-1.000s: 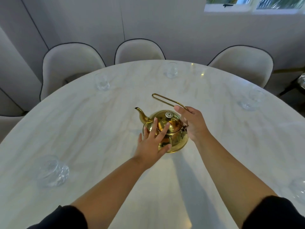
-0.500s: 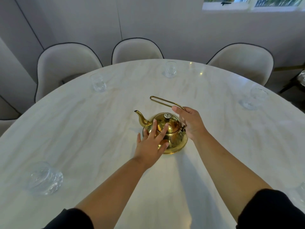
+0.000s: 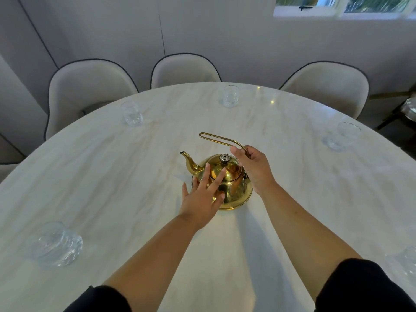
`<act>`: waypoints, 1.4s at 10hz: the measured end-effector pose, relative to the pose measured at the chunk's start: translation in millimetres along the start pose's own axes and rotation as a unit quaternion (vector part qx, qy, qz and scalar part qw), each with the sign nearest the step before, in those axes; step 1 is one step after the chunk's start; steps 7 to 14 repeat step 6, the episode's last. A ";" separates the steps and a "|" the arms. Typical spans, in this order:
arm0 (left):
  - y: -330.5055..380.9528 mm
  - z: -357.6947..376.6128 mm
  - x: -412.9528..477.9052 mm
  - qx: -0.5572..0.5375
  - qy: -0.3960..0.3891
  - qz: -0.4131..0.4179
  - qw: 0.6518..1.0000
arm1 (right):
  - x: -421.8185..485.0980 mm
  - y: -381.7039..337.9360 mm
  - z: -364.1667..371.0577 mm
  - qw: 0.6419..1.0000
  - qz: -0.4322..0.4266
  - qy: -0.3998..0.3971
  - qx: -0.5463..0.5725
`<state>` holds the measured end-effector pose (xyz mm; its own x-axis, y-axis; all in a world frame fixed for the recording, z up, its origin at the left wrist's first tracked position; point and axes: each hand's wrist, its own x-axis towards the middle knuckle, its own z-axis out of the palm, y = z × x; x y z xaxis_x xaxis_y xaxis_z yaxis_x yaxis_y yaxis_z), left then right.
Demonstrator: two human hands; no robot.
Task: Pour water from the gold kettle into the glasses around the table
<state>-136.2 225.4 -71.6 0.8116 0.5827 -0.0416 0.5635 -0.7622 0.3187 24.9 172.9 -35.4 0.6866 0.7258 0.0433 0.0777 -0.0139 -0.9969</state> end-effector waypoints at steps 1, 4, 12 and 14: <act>-0.9 -2.7 0.1 0.002 -0.006 0.001 1.000 | -5.5 0.5 -2.7 1.000 -0.002 -0.021 -0.007; 11.4 -30.1 2.6 0.068 -0.046 -0.024 0.996 | -38.2 10.1 -26.5 0.995 0.043 0.003 -0.091; 26.4 -41.6 -30.4 0.048 -0.048 -0.027 0.997 | -100.4 19.4 -39.0 0.988 0.060 0.011 -0.140; 26.4 -41.6 -30.4 0.048 -0.048 -0.027 0.997 | -100.4 19.4 -39.0 0.988 0.060 0.011 -0.140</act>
